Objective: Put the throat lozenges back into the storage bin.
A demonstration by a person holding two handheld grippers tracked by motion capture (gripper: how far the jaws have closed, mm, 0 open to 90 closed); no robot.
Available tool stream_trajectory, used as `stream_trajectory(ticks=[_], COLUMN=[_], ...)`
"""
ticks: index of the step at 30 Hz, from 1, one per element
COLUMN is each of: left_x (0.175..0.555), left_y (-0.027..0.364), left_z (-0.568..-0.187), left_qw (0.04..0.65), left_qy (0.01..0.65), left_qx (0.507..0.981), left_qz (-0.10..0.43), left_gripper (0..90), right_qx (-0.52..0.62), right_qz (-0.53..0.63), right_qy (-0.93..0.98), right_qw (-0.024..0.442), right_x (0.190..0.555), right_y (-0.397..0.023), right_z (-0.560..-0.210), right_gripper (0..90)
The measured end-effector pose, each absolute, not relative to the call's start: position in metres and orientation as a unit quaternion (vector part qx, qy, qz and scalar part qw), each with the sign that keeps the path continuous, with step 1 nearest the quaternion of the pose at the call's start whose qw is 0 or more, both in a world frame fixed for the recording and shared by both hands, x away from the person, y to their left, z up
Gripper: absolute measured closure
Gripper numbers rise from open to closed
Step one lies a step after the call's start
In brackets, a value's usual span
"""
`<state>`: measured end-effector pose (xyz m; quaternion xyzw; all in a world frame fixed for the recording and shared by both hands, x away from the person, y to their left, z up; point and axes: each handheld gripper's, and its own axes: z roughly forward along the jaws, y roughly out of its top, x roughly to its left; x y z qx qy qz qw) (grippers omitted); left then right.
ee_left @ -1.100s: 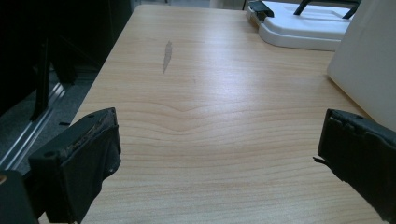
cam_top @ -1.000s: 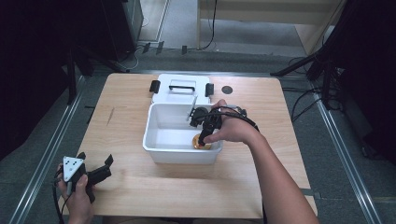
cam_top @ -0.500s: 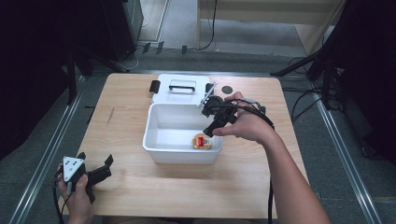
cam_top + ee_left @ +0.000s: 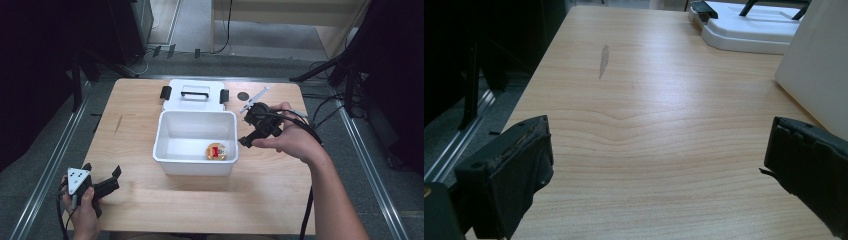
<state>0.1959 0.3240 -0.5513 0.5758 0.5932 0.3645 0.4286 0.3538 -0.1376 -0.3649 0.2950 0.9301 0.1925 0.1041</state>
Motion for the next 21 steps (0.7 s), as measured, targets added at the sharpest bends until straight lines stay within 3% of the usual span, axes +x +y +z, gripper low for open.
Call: stream_trajectory(ticks=[15,21], left_x=[0.196,0.196], left_y=[0.324,0.324], left_z=[-0.551,-0.551], left_qw=[0.428,0.429], left_qy=[0.592,0.592], left_qx=[0.578,0.578], left_qz=[0.365,0.363], left_gripper=[0.0,0.0], right_qx=[0.342,0.368], right_qz=[0.204,0.199], right_qy=[0.911,0.898], right_qw=[0.109,0.135], right_x=[0.332,0.317], right_y=[-0.198,-0.213], right_z=[-0.410,-0.432], right_gripper=[24.0,13.2])
